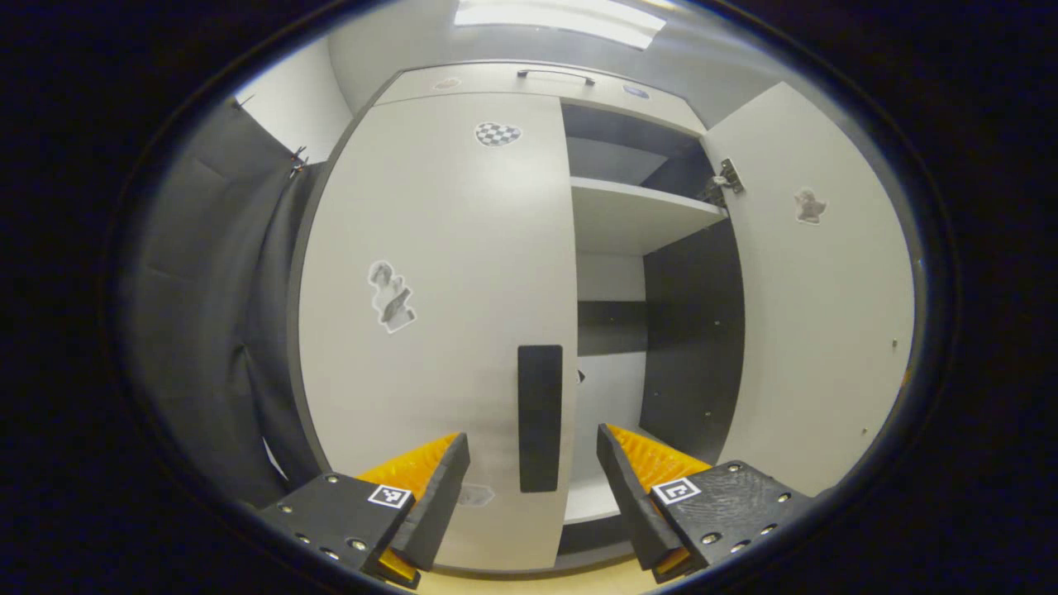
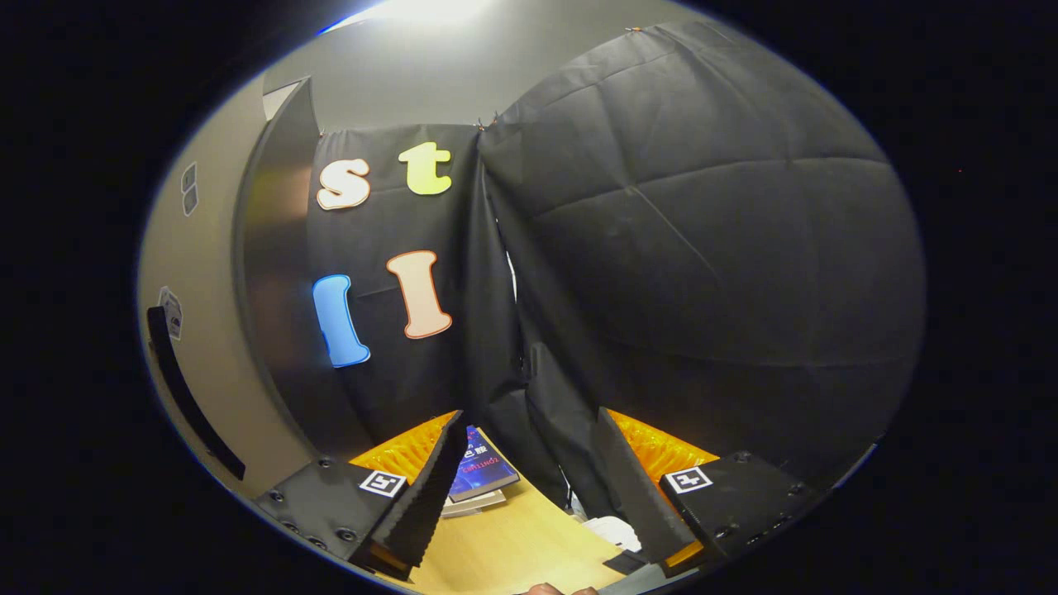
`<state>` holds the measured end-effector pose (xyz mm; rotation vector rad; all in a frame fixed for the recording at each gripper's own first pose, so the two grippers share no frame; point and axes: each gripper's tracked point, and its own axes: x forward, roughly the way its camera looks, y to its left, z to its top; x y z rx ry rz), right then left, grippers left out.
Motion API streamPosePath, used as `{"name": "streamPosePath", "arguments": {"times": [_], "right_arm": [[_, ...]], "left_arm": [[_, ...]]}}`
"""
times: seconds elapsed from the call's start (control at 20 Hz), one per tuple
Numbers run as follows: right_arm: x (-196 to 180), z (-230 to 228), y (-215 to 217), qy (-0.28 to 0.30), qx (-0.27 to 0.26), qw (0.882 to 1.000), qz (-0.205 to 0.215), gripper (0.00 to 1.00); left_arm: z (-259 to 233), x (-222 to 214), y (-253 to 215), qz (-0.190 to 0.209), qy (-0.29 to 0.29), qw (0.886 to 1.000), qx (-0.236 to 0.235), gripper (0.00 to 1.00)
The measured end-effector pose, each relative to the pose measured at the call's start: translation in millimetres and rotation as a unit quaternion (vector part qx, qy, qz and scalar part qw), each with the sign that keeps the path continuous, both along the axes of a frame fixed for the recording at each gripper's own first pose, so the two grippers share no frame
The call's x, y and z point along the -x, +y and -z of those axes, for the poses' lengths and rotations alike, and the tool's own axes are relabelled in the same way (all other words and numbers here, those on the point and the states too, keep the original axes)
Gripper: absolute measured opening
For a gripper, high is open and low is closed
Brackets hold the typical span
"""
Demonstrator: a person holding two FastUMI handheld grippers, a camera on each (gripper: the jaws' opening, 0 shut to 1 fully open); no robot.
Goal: Open the right door of the double-door shoe cabinet with the right hand, and open the left door with the left hand.
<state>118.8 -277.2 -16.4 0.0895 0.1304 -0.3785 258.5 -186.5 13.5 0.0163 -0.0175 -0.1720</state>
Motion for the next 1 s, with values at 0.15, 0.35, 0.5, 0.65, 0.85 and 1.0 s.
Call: {"name": "streamPosePath", "arguments": {"times": [0.15, 0.35, 0.5, 0.65, 0.85, 1.0], "right_arm": [[-16, 6, -9, -0.013, -0.025, 1.0, 0.002, 0.98], [-44, 40, 0, 0.001, -0.092, 0.995, -0.028, 0.98], [-62, 49, 2, 0.022, -0.097, 0.994, -0.05, 0.98], [-80, 52, -4, 0.029, -0.088, 0.993, -0.066, 0.98], [-100, 56, -1, 0.033, -0.095, 0.991, -0.087, 0.98], [-108, 60, 8, 0.04, -0.101, 0.988, -0.11, 0.92]], "left_arm": [[-1, -19, -11, -0.01, 0.0, 1.0, -0.006, 0.89], [-11, -36, -13, -0.032, -0.007, 0.999, -0.002, 0.62], [-11, -45, -16, -0.037, -0.001, 0.999, -0.003, 0.62], [-13, -46, -9, -0.053, 0.0, 0.999, 0.004, 0.35], [-10, -45, -9, -0.066, 0.009, 0.998, 0.003, 0.28], [-11, -45, -8, -0.064, 0.005, 0.998, 0.018, 0.17]]}}
